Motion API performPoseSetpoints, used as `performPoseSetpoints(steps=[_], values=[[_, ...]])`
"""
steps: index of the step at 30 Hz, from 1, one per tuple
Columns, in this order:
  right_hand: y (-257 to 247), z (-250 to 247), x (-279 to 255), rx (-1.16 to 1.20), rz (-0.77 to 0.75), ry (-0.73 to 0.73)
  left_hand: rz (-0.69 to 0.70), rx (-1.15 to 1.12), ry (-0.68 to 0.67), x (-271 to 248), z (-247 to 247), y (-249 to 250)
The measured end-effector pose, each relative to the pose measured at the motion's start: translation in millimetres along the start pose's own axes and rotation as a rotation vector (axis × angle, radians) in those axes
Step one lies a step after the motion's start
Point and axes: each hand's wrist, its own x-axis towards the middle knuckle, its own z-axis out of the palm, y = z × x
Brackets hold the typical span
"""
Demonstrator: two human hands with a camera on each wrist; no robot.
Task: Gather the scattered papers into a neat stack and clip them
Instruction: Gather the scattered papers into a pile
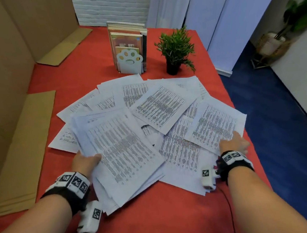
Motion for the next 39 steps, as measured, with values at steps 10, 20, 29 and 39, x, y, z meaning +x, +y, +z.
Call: performPoseSetpoints(steps=[10,20,29,39], values=[[3.3,38.1,32.2,-0.008,-0.111,-0.283,0.019,-0.013,-0.012,-9.5,1.3,1.3],[-26.6,91.4,-58.9,-0.238,-0.497,-0.531,-0.006,-0.153,-0.111,-29.4,-23.2,-6.4],[-40.7,74.0,-15.3,-0.238,-0.226,-0.340,-0.055,-0.142,-0.115,-34.6,-34.7,-21.8],[-56.6,93.5,-81.3,-0.355,-0.547,-0.535,-0.037,-0.162,-0.194,-52.5,-31.3,-19.7]])
